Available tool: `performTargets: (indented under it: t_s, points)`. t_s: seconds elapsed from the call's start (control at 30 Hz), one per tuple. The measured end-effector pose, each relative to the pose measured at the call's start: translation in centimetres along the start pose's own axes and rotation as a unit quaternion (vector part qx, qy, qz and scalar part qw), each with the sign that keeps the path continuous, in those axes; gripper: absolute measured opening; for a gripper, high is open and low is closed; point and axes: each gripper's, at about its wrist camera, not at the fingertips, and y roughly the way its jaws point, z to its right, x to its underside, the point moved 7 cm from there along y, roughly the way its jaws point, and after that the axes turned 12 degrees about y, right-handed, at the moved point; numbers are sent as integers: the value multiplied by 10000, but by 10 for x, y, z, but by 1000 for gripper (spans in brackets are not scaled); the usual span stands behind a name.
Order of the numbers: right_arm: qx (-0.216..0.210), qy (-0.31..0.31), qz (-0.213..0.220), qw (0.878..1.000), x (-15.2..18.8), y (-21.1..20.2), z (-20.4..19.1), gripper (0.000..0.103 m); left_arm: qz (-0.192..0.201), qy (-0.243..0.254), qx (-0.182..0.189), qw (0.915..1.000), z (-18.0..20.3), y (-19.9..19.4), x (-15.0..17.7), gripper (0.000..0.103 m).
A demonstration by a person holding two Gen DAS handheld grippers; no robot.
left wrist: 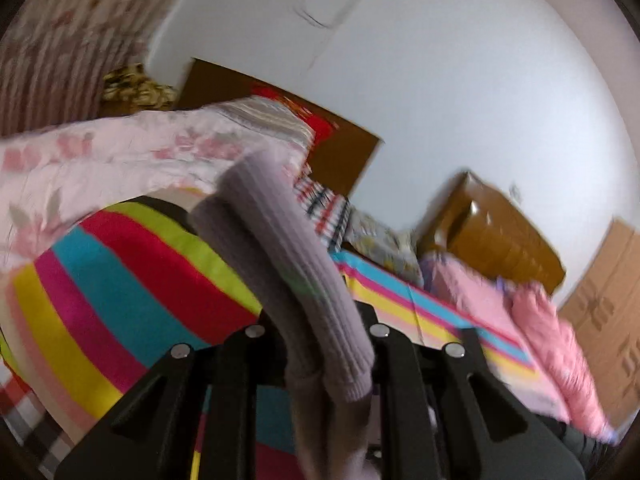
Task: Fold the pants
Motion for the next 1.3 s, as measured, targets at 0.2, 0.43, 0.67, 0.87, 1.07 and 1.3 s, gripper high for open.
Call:
performTargets:
  t_s: [0.2, 0.43, 0.67, 0.87, 1.07, 1.3]
  points:
    - [-380, 853, 879, 9917, 13, -97, 47, 88, 17, 980, 28, 9952, 90, -5, -10, 17]
    - [108, 2489, 2730, 9292, 132, -275, 174, 88, -63, 2197, 819, 9721, 263, 8, 30, 19]
    - [950, 3566, 3159, 8741, 257, -345, 243, 88, -1660, 4067, 1672, 8826, 397, 55, 203, 64]
    - [385, 3763, 2935, 8779, 294, -333, 227, 88, -451, 2937, 1983, 9340, 360, -28, 162, 102]
    - [-416, 3661, 1677, 9144, 284, -256, 170, 81, -854, 2100, -20, 9740, 233, -33, 157, 101]
    - [-397, 3458, 1024, 9319, 269, -215, 136, 80, -1019, 1667, -611, 9788, 169, -48, 187, 101]
